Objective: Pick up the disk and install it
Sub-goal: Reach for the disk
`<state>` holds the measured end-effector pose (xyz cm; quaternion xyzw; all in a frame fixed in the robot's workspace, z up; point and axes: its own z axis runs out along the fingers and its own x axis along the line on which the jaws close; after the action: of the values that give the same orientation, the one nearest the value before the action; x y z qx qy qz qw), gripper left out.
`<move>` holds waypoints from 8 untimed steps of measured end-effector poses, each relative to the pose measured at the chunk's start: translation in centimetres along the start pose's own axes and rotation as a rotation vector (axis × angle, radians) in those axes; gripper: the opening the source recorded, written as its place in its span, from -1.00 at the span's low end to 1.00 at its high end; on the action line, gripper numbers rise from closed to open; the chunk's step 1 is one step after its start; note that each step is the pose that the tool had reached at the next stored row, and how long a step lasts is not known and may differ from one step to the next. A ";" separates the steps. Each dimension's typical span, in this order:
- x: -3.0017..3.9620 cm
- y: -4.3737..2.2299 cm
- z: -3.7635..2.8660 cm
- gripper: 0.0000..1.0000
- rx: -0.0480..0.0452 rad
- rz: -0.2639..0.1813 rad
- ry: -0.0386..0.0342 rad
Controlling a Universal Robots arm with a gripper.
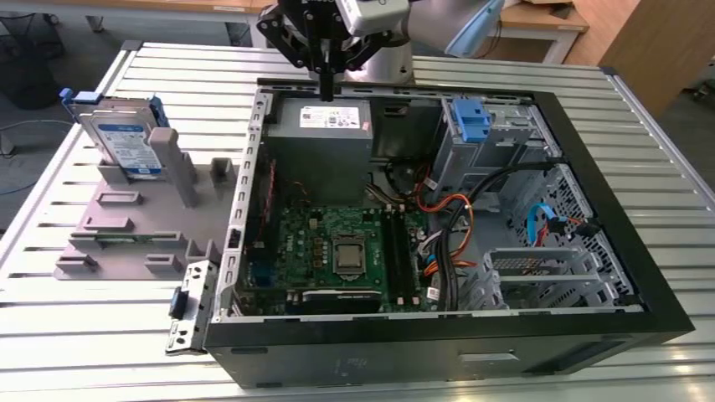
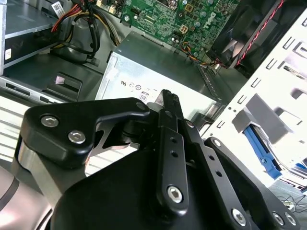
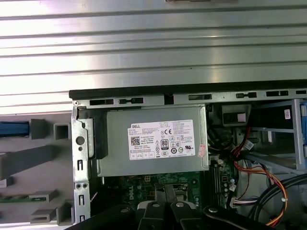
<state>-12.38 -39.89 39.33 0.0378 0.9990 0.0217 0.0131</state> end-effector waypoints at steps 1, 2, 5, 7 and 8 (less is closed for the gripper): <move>0.09 -0.01 -0.01 -0.79 0.0001 0.000 0.0000; 0.09 -0.01 0.00 -0.79 0.0000 0.000 0.0000; 0.16 -0.01 -0.01 -0.79 0.0000 0.000 0.0000; 0.26 -0.02 -0.01 -0.79 0.0001 0.000 -0.0004; 0.33 -0.03 -0.01 -0.79 0.0000 0.000 -0.0008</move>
<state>-12.71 -39.90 39.33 0.0379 0.9990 0.0217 0.0135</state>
